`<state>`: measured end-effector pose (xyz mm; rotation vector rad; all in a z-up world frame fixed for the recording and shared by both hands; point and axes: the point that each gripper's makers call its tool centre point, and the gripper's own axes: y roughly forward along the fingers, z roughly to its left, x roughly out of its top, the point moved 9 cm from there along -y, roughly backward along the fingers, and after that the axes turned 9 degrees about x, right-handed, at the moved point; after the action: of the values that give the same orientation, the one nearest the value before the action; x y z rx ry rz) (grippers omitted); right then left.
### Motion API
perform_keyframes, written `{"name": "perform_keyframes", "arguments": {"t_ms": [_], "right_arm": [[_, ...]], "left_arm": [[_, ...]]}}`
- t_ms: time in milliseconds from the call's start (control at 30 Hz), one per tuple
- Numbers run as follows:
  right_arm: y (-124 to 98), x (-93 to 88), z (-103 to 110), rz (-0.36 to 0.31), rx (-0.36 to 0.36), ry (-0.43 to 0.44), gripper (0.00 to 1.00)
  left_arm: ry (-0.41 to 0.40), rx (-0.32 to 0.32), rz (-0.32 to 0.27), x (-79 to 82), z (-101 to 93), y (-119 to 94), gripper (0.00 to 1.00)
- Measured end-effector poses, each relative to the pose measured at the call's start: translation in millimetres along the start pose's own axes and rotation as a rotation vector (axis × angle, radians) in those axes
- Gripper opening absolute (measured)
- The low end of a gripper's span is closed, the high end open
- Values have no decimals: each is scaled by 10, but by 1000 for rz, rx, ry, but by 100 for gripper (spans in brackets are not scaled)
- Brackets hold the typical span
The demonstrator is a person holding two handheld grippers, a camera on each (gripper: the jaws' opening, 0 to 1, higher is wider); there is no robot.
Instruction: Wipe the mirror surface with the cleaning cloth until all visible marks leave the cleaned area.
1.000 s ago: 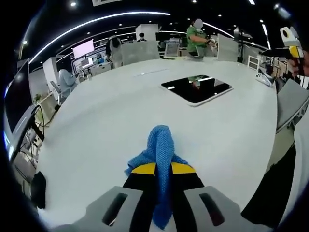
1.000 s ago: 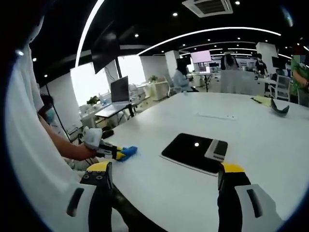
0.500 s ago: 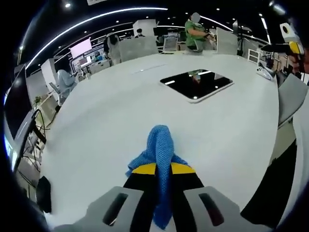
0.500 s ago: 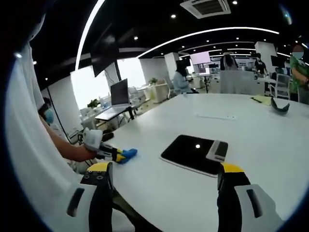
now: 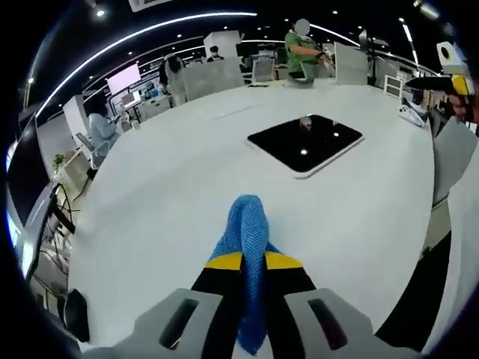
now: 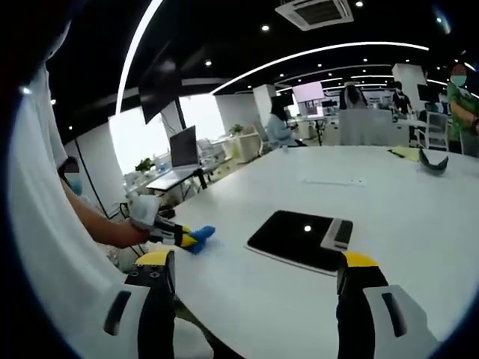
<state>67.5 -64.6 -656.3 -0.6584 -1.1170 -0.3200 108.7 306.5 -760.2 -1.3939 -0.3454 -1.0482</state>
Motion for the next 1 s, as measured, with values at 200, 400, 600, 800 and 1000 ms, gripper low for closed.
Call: {"name": "perform_keyframes", "arguments": {"t_ms": [200, 400, 600, 800, 1000], "right_arm": [[5, -27, -28, -8, -1, 10, 89], [11, -23, -33, -9, 6, 12, 90], [60, 10, -43, -2, 14, -1, 92], [87, 44, -51, 3, 16, -17, 94], [88, 81, -74, 5, -8, -18, 95]], "left_arm": [[-11, -22, -27, 271, -31, 95, 6], [-23, -45, -52, 479, -75, 218, 6], [-17, -57, -80, 726, -55, 386, 6], [-14, -52, -104, 973, 41, 609, 6], [14, -55, -137, 1224, 129, 792, 6]]}}
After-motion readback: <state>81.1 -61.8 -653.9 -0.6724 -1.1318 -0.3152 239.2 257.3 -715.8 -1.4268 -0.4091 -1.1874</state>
